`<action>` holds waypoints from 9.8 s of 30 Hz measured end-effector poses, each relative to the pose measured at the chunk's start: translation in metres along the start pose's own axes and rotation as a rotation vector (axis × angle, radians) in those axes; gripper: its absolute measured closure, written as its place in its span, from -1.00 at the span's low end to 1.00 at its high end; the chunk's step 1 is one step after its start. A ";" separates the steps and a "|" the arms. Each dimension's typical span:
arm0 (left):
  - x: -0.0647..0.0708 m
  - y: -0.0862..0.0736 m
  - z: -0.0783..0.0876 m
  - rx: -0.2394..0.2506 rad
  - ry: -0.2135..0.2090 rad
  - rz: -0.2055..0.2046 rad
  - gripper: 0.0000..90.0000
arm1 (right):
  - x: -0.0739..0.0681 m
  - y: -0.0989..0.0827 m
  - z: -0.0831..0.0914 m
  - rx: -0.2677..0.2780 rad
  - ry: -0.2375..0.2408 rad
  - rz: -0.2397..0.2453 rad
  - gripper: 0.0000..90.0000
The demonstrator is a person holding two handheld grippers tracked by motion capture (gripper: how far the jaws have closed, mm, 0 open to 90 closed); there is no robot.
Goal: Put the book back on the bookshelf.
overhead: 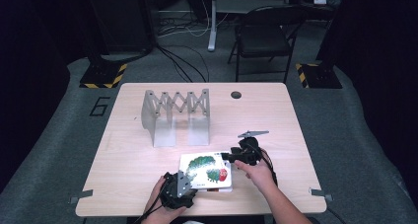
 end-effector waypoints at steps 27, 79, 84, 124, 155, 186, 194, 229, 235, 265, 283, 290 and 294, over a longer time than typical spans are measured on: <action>0.000 0.000 -0.002 0.020 0.006 -0.004 -0.51 | 0.004 0.003 -0.024 -0.097 0.084 -0.076 -0.12; -0.002 0.003 0.008 -0.018 -0.040 0.024 -0.43 | 0.013 -0.005 -0.037 -0.140 0.134 -0.120 0.05; -0.009 0.006 0.019 0.022 -0.052 0.064 -0.41 | 0.014 -0.005 -0.037 -0.137 0.136 -0.119 0.05; -0.046 -0.001 -0.001 0.096 -0.200 0.298 -0.72 | 0.012 -0.006 -0.036 -0.128 0.118 -0.096 0.05; -0.046 -0.004 -0.002 0.113 -0.214 0.314 -0.82 | 0.001 0.000 -0.011 -0.051 0.094 -0.033 0.15; -0.057 -0.003 0.023 0.154 -0.221 0.354 -0.11 | -0.017 0.008 0.017 0.057 0.070 0.080 0.24; -0.061 -0.002 0.032 0.172 -0.181 0.361 0.07 | -0.023 0.012 0.024 0.090 0.077 0.092 0.27; -0.057 -0.002 0.051 0.177 -0.093 0.246 0.27 | -0.047 0.007 0.048 0.142 0.105 0.206 0.09; -0.051 -0.001 0.053 0.172 -0.114 0.245 0.22 | -0.053 -0.005 0.050 0.106 0.076 0.249 0.02; -0.049 -0.004 0.056 0.164 -0.184 0.207 0.07 | -0.046 -0.030 0.036 -0.010 0.096 0.270 0.19; -0.057 -0.005 0.062 0.185 -0.163 0.235 -0.02 | -0.045 -0.031 0.035 -0.017 0.085 0.263 0.12; -0.059 -0.005 0.061 0.190 -0.161 0.233 -0.05 | -0.045 -0.032 0.035 -0.021 0.086 0.260 0.12; -0.059 -0.002 0.059 0.192 -0.179 0.225 -0.07 | -0.044 -0.033 0.034 -0.020 0.084 0.253 0.12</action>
Point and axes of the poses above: each handheld gripper's, and its own axes: z roughly backward along the jaws, y roughly out of its top, x roughly to its right, the point moved 1 cm from there along -z, roughly forward along the jaws, and after that the axes turned 13 degrees about -y, right-handed, at the moved point
